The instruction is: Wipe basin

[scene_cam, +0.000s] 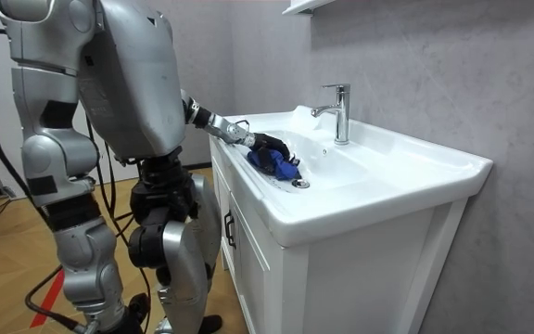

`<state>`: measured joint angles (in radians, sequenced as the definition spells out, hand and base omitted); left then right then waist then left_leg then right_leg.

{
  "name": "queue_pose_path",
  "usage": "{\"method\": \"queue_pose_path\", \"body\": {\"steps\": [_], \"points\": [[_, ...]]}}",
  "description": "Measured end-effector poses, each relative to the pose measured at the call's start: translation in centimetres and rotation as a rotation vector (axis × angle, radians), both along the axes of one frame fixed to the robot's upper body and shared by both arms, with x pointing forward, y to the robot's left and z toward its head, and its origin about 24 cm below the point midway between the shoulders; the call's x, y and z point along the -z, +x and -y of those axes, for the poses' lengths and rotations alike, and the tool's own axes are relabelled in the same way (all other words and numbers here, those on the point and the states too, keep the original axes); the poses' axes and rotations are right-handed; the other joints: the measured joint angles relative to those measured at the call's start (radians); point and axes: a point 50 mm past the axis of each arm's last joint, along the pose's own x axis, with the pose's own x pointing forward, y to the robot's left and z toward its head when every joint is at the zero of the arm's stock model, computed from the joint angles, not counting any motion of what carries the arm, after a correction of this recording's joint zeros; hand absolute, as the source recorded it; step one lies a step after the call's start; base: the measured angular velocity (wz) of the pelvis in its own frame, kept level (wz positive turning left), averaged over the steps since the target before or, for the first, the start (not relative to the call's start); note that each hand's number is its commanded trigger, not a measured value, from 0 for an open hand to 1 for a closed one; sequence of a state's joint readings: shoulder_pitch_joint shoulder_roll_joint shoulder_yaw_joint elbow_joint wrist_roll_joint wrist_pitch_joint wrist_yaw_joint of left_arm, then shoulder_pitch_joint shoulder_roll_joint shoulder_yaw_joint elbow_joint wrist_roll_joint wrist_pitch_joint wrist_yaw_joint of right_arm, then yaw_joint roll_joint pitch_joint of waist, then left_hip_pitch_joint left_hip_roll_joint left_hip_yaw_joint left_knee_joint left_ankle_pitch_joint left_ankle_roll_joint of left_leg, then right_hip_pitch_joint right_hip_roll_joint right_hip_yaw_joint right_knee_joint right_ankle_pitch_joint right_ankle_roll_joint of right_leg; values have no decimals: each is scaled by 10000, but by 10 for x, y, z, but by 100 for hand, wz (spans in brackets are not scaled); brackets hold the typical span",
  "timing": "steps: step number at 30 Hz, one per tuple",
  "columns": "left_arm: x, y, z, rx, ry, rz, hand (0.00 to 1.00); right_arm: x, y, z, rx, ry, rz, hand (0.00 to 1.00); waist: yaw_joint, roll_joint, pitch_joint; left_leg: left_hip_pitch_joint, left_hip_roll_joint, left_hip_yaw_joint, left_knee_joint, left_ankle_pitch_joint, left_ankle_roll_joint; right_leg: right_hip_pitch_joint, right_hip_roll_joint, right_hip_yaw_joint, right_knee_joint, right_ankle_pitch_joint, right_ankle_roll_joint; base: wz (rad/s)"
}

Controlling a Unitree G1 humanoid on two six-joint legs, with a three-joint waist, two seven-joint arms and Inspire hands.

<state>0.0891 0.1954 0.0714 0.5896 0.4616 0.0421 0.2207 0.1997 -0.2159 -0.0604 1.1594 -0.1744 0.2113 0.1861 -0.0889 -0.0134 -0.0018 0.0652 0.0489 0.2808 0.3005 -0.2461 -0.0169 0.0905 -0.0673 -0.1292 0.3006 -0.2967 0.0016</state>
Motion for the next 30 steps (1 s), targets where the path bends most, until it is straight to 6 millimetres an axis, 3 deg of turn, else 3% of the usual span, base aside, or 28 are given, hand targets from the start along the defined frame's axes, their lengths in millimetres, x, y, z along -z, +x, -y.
{"method": "queue_pose_path", "body": {"steps": [6, 11, 25, 30], "points": [[-2, 10, 6, 13, -697, 190, 100, 1, -2, -4, -16, 187, -51, 0, -199, -151, 2, 1, 72, 210, 18, 0, 0, -11, 13, 35, 0, 3, -5, -1], [-2, 21, 26, 480, -1772, 312, 100, 3, -3, -11, -376, 377, -208, 0, -455, -217, 20, -7, 75, 212, 1, 0, 0, -33, 17, 57, -5, 2, -7, 0], [-5, 40, 52, 1352, -3120, 311, 100, 4, -9, -16, -424, 443, -628, 0, -752, -129, 64, -6, 88, 510, 37, -1, 0, -82, 54, 244, -51, 9, -5, -3], [-7, 44, 56, 1439, -3591, 242, 100, 5, -1, -17, -531, 465, -441, 0, -836, -111, 61, -27, 132, 858, 84, -1, 0, -233, 47, 407, 78, 6, 0, -7]]}}
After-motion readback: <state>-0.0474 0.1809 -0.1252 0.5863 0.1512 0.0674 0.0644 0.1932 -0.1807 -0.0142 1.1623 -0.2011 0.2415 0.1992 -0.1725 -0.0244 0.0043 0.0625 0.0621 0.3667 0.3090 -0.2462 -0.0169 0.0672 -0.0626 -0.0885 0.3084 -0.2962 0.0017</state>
